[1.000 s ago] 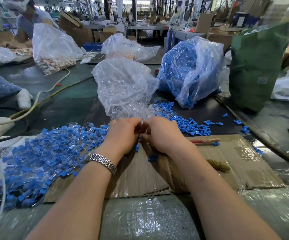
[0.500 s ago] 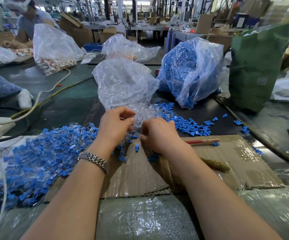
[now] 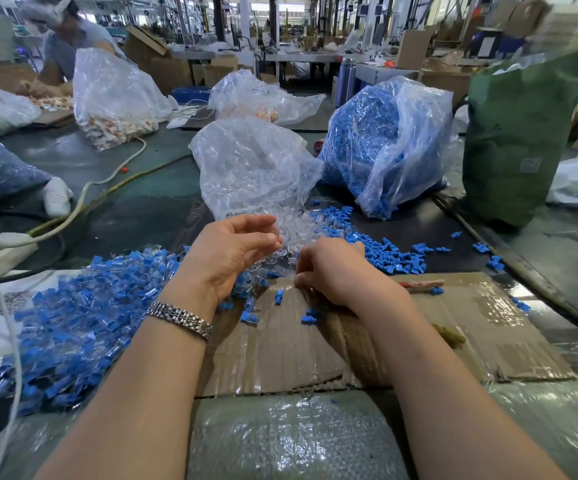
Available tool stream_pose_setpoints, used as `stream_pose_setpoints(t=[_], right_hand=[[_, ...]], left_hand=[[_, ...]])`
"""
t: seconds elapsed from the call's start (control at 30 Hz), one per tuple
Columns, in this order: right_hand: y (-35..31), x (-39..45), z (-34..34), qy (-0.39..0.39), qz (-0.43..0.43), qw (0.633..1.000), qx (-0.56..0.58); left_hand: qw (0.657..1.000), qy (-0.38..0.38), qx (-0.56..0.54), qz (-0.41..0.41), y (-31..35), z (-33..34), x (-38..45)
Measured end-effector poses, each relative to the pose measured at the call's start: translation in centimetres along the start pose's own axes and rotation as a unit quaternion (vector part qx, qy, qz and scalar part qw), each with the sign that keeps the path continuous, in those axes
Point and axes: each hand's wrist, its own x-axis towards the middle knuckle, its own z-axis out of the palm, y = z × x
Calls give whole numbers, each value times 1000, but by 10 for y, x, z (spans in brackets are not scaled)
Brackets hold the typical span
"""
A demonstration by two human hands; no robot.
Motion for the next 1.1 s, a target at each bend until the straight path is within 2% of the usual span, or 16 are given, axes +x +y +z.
stream_pose_setpoints(t=[0.1,0.17,0.23,0.3,0.37,0.47,0.63,0.7,0.87,1.1], right_hand=[[0,-2,-1,-5,-28,1000,0],[2,-3,-3,16,-28,998,56],[6,-4,-7,73,-33,986,145],[11,-6,-11,145,-33,956,254],[13,-8,-13,180,-23,908,377],[11,-8,-11,170,-21,850,498],[12,-9,-11,155,-7,787,597],[11,-10,-11,137,-18,791,597],[9,-9,-8,149,-25,857,493],[5,-9,-6,137,-37,900,412]], left_hand=[[999,-5,27,22,1,1,-3],[998,-4,59,38,1,1,-5],[994,-4,90,56,1,2,-7],[992,-9,107,72,0,4,-9],[990,-13,113,82,0,6,-11],[987,-16,123,97,-1,8,-13],[977,-17,169,128,-4,12,-13],[975,-15,175,139,-5,12,-13],[971,1,188,149,-5,11,-13],[958,-8,235,163,-9,15,-14]])
